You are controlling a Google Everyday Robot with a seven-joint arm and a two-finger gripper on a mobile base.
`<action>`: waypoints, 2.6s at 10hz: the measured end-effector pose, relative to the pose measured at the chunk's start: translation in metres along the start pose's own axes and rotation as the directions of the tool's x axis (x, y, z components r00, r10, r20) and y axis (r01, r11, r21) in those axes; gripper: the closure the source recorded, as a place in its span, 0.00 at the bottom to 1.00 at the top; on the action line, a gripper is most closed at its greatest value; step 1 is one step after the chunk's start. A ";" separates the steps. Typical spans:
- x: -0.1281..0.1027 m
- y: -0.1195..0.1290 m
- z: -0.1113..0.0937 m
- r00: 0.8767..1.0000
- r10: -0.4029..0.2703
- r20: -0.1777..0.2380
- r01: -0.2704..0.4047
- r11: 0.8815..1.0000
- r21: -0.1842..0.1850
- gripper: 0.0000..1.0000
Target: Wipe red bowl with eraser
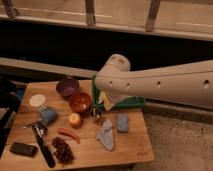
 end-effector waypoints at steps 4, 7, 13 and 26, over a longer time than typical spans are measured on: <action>0.009 0.105 -0.036 0.965 -0.259 0.040 0.261 0.962 -0.078 0.20; 0.018 0.137 -0.048 0.942 -0.330 0.065 0.336 0.935 -0.116 0.20; 0.011 0.143 -0.043 0.933 -0.351 0.084 0.360 0.923 -0.135 0.20; -0.134 0.383 -0.029 0.655 -0.674 0.342 0.755 0.603 -0.259 0.20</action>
